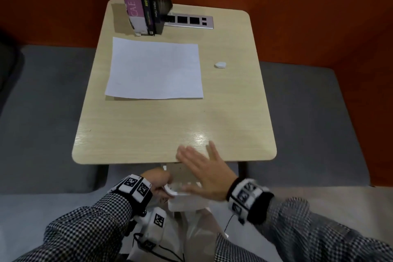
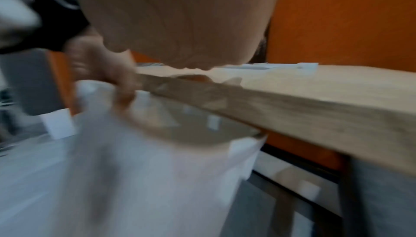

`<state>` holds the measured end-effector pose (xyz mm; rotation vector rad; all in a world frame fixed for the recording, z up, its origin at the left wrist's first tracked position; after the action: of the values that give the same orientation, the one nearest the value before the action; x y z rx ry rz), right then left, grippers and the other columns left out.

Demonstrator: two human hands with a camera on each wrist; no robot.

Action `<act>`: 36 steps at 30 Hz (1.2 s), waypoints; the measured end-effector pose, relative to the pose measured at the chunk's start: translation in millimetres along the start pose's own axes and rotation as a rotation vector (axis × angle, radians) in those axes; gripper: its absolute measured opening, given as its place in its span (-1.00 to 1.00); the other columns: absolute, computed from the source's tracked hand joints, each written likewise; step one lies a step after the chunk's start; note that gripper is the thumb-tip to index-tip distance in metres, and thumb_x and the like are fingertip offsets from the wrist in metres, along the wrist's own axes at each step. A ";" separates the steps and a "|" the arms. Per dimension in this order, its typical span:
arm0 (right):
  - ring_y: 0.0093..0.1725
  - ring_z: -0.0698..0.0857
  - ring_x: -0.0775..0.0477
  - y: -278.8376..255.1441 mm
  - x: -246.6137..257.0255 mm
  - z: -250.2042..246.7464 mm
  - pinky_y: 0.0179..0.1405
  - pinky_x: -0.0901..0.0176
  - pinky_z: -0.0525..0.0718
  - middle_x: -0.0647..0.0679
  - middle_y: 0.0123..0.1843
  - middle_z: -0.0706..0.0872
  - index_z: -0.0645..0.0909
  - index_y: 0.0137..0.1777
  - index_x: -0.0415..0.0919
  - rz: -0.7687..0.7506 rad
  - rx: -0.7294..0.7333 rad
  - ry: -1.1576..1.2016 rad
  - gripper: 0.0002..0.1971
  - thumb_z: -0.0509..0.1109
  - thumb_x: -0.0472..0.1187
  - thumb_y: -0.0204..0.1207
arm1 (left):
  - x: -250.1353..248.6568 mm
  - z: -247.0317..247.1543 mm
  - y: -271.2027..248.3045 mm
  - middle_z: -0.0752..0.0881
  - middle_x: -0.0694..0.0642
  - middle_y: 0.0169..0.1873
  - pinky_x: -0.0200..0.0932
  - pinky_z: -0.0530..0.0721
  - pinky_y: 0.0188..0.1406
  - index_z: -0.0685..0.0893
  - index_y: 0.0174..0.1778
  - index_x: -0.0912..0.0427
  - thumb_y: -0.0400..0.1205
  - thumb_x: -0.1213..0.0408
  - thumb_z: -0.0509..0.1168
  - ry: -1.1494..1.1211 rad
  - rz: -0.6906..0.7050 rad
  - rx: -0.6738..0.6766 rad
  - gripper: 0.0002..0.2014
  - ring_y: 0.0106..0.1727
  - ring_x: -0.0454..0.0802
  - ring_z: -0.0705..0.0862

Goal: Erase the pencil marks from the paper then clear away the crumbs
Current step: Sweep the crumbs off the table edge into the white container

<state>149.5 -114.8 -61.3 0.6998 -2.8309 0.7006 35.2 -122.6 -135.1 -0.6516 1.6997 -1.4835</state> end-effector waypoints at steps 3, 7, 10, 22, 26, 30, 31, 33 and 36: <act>0.60 -0.34 0.04 22.8 -33.0 -18.1 0.49 -0.51 -0.35 0.03 0.64 -0.37 -0.38 0.60 -0.06 0.119 -0.015 -0.009 -0.18 -0.30 0.43 0.50 | 1.5 0.5 -2.9 0.63 0.32 -0.28 -0.14 0.71 -0.64 0.50 -0.15 0.39 0.68 0.56 0.07 -0.006 -0.019 -0.013 -0.86 -0.37 0.16 0.68; 0.64 -0.26 -0.04 5.4 8.5 5.0 0.45 -0.47 -0.46 -0.01 0.66 -0.31 -0.35 0.61 -0.08 -0.105 0.051 -0.112 -0.17 -0.23 0.43 0.53 | 4.2 2.6 -3.4 0.66 0.31 -0.23 -0.09 0.76 -0.52 0.53 -0.10 0.36 0.67 0.54 0.12 -0.076 0.002 0.012 -0.89 -0.28 0.16 0.71; 0.64 -0.17 -0.04 -9.9 18.8 9.3 0.47 -0.43 -0.43 0.01 0.66 -0.24 -0.26 0.62 -0.08 -0.165 0.045 -0.111 -0.19 -0.12 0.39 0.56 | 7.0 3.3 0.6 0.68 0.30 -0.19 -0.10 0.76 -0.53 0.55 -0.07 0.33 0.64 0.58 0.08 -0.107 0.017 0.023 -0.83 -0.24 0.17 0.72; 0.64 -0.28 -0.06 17.1 -56.2 -23.9 0.52 -0.22 -0.45 -0.07 0.62 -0.37 -0.35 0.60 -0.14 0.017 0.045 -0.062 -0.16 -0.20 0.41 0.54 | 10.8 0.5 0.2 0.60 0.38 -0.12 -0.11 0.70 -0.67 0.48 0.05 0.45 0.67 0.56 0.08 -0.032 -0.036 0.005 -0.89 -0.33 0.22 0.70; 0.64 -0.24 -0.04 8.7 -48.3 -25.7 0.52 -0.18 -0.46 -0.06 0.63 -0.33 -0.32 0.61 -0.10 -0.074 0.044 -0.107 -0.22 -0.19 0.34 0.56 | 7.6 -2.6 -2.6 0.58 0.37 -0.14 -0.15 0.67 -0.69 0.42 0.20 0.46 0.69 0.54 0.07 0.005 -0.017 -0.005 -0.81 -0.42 0.17 0.72; 0.64 -0.27 -0.03 36.9 -92.3 -39.9 0.57 -0.24 -0.37 -0.07 0.64 -0.35 -0.33 0.61 -0.15 0.151 0.004 0.015 -0.17 -0.24 0.40 0.53 | 6.4 -2.2 -7.7 0.60 0.36 -0.11 -0.14 0.71 -0.67 0.40 0.16 0.43 0.69 0.54 0.06 -0.010 -0.025 -0.015 -0.85 -0.31 0.19 0.69; 0.64 -0.27 -0.06 37.2 -77.8 -31.1 0.57 -0.27 -0.34 -0.08 0.64 -0.36 -0.34 0.61 -0.15 0.091 0.021 -0.022 -0.15 -0.18 0.40 0.54 | 7.1 -2.6 -7.5 0.61 0.38 -0.07 -0.14 0.71 -0.66 0.40 0.18 0.44 0.69 0.54 0.06 -0.013 -0.027 -0.017 -0.84 -0.31 0.19 0.69; 0.65 -0.23 -0.11 22.5 -24.1 -5.4 0.57 -0.32 -0.33 -0.10 0.64 -0.32 -0.30 0.61 -0.15 -0.130 0.050 -0.095 -0.14 -0.08 0.38 0.55 | 8.8 -3.9 -4.1 0.63 0.38 -0.03 -0.13 0.72 -0.62 0.44 0.18 0.43 0.68 0.53 0.07 -0.019 -0.025 -0.017 -0.82 -0.33 0.17 0.71; 0.65 -0.12 -0.07 0.7 25.8 14.9 0.56 -0.28 -0.35 -0.06 0.65 -0.22 -0.22 0.63 -0.14 -0.365 0.077 -0.122 -0.20 -0.13 0.35 0.56 | 11.6 -5.8 -2.6 0.70 0.33 -0.12 -0.03 0.80 -0.33 0.57 0.12 0.43 0.67 0.53 0.10 -0.037 -0.007 -0.004 -0.81 -0.27 0.16 0.74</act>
<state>126.0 -131.7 -68.5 1.2690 -2.6762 0.7252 23.6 -128.9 -135.0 -0.6845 1.6742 -1.4642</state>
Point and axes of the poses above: each hand's wrist, its own y-axis towards the middle knuckle, its own z-axis out of the palm, x = y × z, the point moved 10 cm from there along y, towards the middle knuckle
